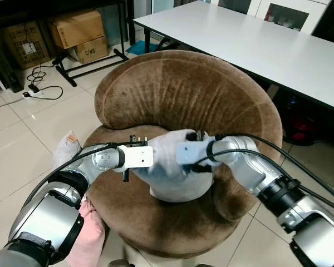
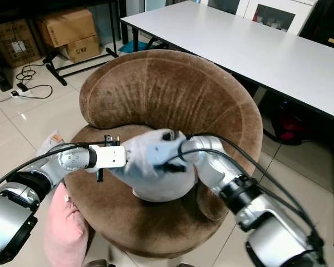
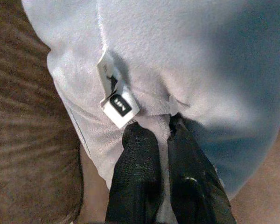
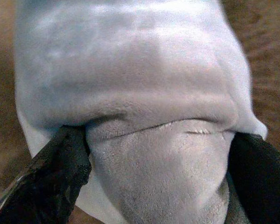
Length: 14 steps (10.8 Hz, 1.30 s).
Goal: Move the pillow to the sofa from floor
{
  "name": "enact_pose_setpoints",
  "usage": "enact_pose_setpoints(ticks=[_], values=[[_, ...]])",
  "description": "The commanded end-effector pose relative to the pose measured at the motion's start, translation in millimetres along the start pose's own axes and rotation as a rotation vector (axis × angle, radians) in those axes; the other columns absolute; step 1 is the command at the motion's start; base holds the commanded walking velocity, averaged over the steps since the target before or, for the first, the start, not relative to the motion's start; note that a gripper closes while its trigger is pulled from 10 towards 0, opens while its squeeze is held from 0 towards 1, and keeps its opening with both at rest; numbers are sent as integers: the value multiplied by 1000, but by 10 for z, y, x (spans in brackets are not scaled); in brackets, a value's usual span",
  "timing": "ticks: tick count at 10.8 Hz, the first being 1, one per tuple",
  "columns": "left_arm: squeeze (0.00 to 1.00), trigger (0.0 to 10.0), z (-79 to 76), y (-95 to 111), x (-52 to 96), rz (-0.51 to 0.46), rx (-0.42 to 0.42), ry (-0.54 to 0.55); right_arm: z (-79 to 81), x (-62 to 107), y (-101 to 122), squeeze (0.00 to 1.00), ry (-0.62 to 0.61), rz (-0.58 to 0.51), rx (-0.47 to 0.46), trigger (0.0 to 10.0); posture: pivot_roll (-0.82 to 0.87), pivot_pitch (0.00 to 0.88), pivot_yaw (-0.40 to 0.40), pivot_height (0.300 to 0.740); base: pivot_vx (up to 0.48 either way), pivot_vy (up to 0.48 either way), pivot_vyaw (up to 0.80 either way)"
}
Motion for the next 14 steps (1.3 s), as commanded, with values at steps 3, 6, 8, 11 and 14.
enact_pose_setpoints(ticks=[3, 6, 8, 11, 14], values=[[0, 0, -5, 56, -41, -6, -19, -23, 96, -63, 74, 0, -12, -72, -42, 0, -61, 0, -52, 740, 0, 0, 0], [0, 0, -6, 46, -38, -1, -17, -21, 215, -118, 103, 0, 5, -89, -76, 0, -59, 0, -53, 740, 0, 0, 0], [0, 0, -12, 42, -38, 0, -16, -23, 248, -132, 100, 0, 8, -92, -88, 0, -60, 0, -51, 740, 0, 0, 0], [0, 0, -21, 41, -40, -2, -15, -27, 302, -151, 93, 0, 15, -94, -114, 0, -59, 0, -52, 740, 0, 0, 0], [0, 0, -49, 21, -31, -3, -14, -34, 318, -162, 89, 0, 16, -97, -125, 0, -49, 0, -56, 740, 0, 0, 0]])
Point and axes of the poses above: a point about 5 cm out from each wrist's last joint towards the gripper, its own x axis pointing back from the gripper into the wrist, its own y axis along the axis of the wrist's last joint, z = x × y, the point moved 1 cm from there along -x, pointing out of the wrist towards the gripper, and after that the axes turned 1 degree about -x, right-handed, at the moved point
